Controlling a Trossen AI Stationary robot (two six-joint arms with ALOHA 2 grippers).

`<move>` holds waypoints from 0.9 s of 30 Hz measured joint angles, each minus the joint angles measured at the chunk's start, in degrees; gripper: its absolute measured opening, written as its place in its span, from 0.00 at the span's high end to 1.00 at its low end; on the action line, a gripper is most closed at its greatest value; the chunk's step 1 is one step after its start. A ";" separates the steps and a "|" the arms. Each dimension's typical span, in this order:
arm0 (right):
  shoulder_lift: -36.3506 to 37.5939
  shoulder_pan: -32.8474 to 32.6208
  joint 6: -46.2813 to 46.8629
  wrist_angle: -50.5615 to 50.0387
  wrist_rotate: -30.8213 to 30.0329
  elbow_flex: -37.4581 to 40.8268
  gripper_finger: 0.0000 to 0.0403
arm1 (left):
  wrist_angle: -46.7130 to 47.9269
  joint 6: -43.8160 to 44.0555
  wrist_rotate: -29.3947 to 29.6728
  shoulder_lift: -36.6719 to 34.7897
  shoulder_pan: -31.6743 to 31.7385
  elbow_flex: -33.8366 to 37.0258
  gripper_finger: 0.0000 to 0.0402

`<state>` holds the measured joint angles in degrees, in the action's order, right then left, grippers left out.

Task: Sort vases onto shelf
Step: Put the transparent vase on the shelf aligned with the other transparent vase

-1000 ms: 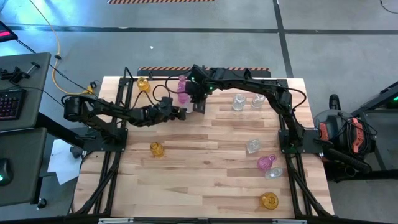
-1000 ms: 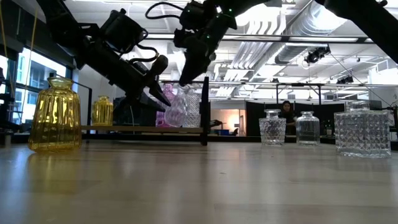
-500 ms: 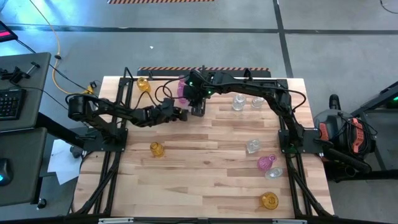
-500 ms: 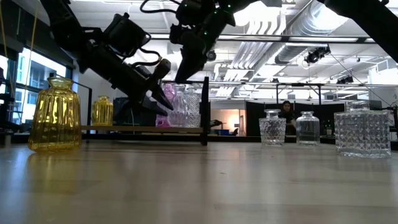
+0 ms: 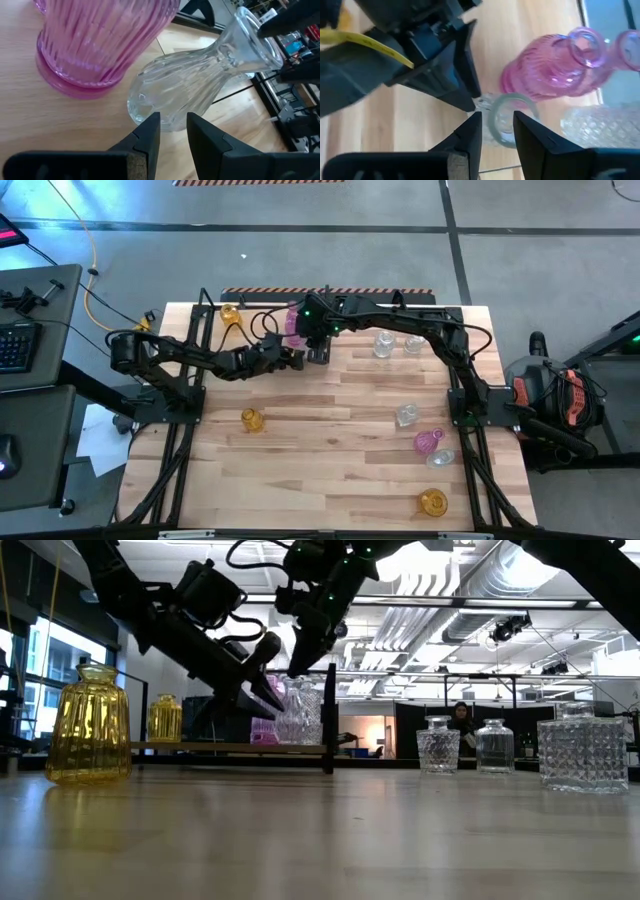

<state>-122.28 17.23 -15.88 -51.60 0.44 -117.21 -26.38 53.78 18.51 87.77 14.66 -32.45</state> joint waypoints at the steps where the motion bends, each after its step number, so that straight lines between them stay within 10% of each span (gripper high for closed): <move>1: 0.00 0.00 -0.01 -0.11 -0.25 -0.16 0.77 | 0.01 0.00 -0.09 0.00 0.02 0.00 0.78; 16: 0.00 -0.13 4.62 -8.07 -0.19 -7.82 0.77 | -0.48 -2.02 -3.68 -1.07 -1.68 0.04 0.78; 27: 0.68 -5.05 12.96 -11.74 1.51 -5.37 0.77 | 10.24 -10.06 -0.92 -15.75 -1.53 0.04 0.78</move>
<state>-121.60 12.19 -2.92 -63.34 1.95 -122.58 -16.14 43.72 17.59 72.01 13.13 -32.40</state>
